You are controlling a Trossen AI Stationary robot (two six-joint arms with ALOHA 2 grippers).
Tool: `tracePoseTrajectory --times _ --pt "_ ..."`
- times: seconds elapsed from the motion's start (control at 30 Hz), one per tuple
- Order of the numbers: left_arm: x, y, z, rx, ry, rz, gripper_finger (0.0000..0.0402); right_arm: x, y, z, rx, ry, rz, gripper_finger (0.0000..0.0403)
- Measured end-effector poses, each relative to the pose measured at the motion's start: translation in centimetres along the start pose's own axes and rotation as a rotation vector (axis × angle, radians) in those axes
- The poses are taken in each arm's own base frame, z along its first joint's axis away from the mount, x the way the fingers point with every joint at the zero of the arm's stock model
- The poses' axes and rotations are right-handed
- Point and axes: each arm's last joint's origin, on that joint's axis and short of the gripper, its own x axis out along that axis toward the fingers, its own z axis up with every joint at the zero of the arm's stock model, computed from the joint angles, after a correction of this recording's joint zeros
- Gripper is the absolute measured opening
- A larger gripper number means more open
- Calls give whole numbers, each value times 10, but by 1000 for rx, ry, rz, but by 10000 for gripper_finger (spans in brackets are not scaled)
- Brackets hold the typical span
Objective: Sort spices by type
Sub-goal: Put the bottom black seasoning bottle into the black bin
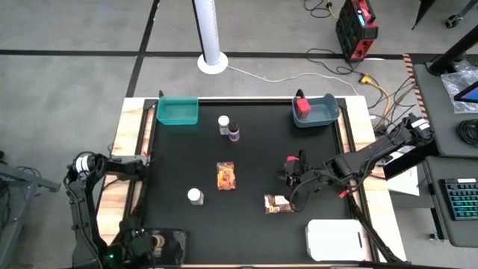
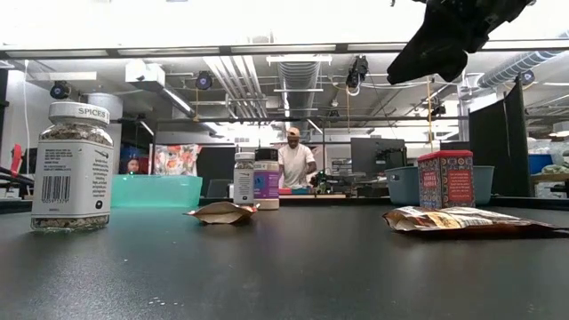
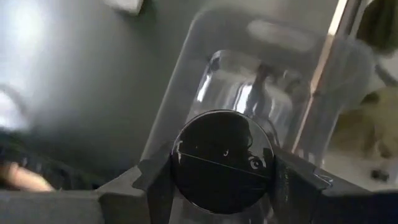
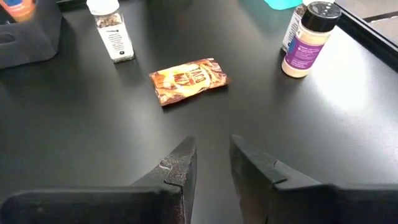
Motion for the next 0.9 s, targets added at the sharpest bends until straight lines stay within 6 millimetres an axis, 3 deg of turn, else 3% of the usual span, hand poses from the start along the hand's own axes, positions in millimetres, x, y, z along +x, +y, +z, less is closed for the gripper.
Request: tracePoseTrajectory --times 0.33,0.47,0.9 --pt "8 -8 21 -21 -71 -50 185 0 0 0 1 0 0 91" --pt "13 -7 33 -10 -15 -31 185 0 0 0 0 0 0 83" --pt "9 -7 38 -4 -51 -66 185 0 0 0 1 0 1 92"
